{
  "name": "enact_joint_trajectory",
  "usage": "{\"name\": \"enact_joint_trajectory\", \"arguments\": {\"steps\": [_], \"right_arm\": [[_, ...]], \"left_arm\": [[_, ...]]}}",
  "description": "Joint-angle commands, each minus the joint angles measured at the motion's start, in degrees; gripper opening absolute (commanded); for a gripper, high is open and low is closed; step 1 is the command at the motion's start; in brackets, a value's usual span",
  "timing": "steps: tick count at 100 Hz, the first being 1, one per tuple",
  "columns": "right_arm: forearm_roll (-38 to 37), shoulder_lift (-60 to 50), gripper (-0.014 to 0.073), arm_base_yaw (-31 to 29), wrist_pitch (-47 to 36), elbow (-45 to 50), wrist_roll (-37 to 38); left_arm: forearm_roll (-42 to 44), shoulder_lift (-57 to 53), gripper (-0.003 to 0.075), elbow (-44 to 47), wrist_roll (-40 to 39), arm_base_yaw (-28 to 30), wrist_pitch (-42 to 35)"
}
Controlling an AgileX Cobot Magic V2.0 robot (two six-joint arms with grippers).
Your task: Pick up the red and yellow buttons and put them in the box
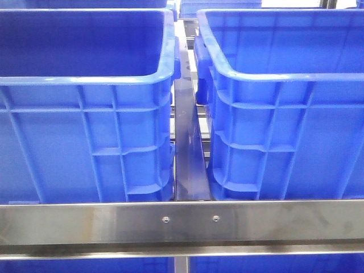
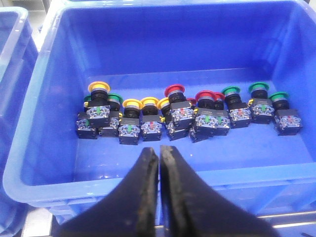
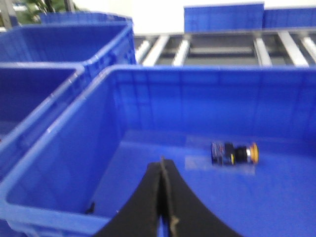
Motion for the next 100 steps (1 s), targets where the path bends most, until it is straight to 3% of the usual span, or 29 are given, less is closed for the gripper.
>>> {"name": "enact_joint_trajectory", "arguments": {"steps": [1,20,49,63,100], "right_arm": [[-11.79,0.33,-0.0068,0.05,-0.82,-1.54,11.65],[-32.52,-0.61,-0.0068,1.89,-4.49,-1.54,31.46],[-64.38,-4.94,-0.0068,11.97,-10.66,-1.50,59.82],[-68.87,-6.83,-0.0068,13.18,-13.98,1.17,64.70],[-69.12,-18.68,-0.0068,13.18,-17.92,12.52,64.85]], "left_arm": [[0.70,0.47,-0.0019,-1.40,-0.54,0.13,-4.31],[0.70,0.47,-0.0019,-1.40,-0.54,0.13,-4.31],[0.70,0.47,-0.0019,-1.40,-0.54,0.13,-4.31],[0.70,0.47,-0.0019,-1.40,-0.54,0.13,-4.31],[0.70,0.47,-0.0019,-1.40,-0.54,0.13,-4.31]]}}
